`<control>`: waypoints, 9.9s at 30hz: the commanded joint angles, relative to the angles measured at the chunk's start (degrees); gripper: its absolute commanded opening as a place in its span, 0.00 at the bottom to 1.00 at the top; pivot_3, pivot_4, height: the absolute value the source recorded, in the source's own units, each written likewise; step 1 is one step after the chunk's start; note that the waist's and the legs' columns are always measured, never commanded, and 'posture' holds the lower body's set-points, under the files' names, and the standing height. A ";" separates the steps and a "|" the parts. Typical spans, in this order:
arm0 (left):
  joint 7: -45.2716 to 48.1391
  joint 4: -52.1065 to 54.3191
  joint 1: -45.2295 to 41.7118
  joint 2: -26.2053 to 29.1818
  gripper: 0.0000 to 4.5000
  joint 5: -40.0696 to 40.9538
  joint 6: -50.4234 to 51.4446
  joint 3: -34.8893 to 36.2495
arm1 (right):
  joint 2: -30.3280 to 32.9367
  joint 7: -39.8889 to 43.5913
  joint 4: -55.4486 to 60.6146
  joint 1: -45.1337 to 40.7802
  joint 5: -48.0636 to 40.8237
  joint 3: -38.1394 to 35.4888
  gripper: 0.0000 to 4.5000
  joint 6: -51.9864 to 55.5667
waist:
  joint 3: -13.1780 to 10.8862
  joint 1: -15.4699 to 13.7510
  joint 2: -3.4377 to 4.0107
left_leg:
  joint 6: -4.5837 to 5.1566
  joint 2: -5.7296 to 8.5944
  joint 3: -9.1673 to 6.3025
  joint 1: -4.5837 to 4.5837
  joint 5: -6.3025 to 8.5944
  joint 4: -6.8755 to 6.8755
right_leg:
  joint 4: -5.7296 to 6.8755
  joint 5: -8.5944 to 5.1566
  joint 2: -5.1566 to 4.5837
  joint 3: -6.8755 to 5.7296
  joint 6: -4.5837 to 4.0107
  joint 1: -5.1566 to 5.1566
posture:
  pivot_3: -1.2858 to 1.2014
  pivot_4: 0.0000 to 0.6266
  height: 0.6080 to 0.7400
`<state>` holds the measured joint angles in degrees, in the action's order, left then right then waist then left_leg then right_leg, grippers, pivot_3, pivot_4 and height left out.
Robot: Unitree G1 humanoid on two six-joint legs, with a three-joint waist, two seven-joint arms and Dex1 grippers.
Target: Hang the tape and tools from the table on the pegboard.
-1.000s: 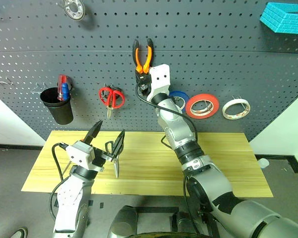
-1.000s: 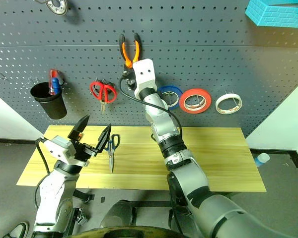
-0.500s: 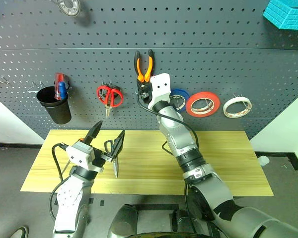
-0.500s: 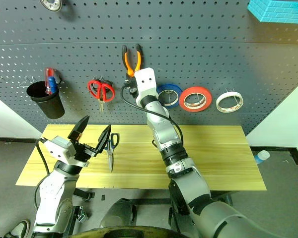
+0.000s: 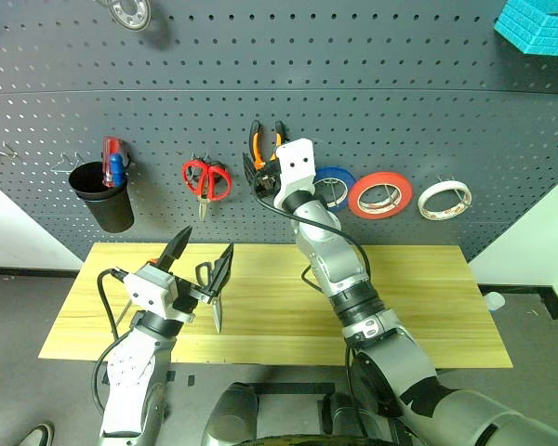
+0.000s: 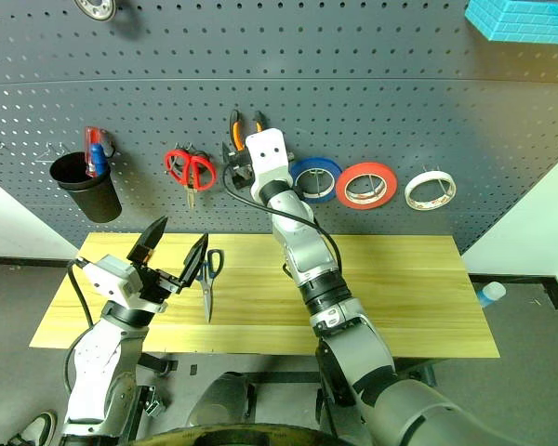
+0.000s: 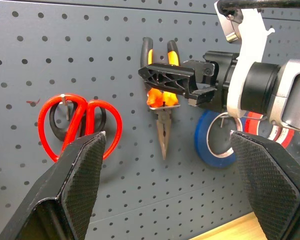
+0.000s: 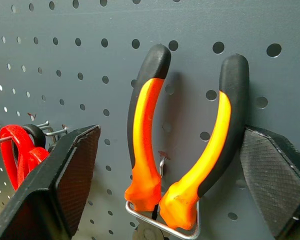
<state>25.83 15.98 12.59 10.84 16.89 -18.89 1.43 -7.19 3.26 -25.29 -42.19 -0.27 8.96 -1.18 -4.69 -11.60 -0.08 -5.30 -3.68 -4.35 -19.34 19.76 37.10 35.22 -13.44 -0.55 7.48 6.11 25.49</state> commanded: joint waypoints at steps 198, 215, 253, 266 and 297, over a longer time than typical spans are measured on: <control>-29.18 -22.33 -29.36 -10.18 0.13 -13.95 67.69 -2.56 | 33.83 27.44 62.32 36.88 -28.08 -1.46 1.00 41.12 | -3.49 -0.02 -1.01 | -0.05 0.18 -0.51 -0.07 -0.02 0.05 | -0.15 -0.02 -0.13 -0.30 0.04 -0.16 | 0.65 0.20 0.85; -21.55 -16.54 -24.25 0.23 0.12 -22.19 51.59 -13.29 | 34.79 32.52 54.08 31.57 -26.18 -2.63 1.00 35.43 | -3.45 -0.36 -0.98 | -0.05 0.18 -0.51 -0.06 -0.03 0.08 | -0.12 -0.01 -0.13 -0.29 0.04 -0.17 | 0.66 0.14 0.85; -23.70 -18.31 -17.85 4.07 0.12 -27.90 5.11 -7.64 | 33.37 41.24 45.23 29.21 -26.49 -6.64 1.00 19.74 | 0.65 -1.88 -0.57 | -0.05 0.18 -0.45 0.77 -0.03 0.29 | -0.01 0.13 -0.12 -0.30 0.04 -1.04 | 0.68 0.00 0.85; -24.35 -16.49 -19.24 3.10 0.12 -25.76 6.60 -2.50 | 32.99 42.36 44.30 28.79 -25.89 -6.40 1.00 19.41 | 0.83 -1.99 -0.60 | -0.05 0.19 -0.46 0.92 -0.03 0.31 | 0.01 0.13 -0.12 -0.30 0.02 -1.22 | 0.68 0.00 0.85; -19.97 -24.79 -25.90 2.81 0.12 -23.33 9.68 -1.60 | 33.35 40.97 45.65 29.96 -25.74 -6.22 1.00 20.68 | 1.56 -1.92 -0.60 | -0.05 0.19 -0.45 0.99 -0.03 0.33 | 0.09 0.13 -0.11 -0.30 0.02 -1.29 | 0.68 0.00 0.85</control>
<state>5.79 -9.41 -11.80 13.32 -6.84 -8.31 -0.82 25.92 44.38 18.24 -11.82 -25.88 3.07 19.71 -3.13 -13.52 -0.68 -5.35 -3.49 -4.80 -18.34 19.72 37.43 35.31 -13.31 -0.66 7.18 6.14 24.20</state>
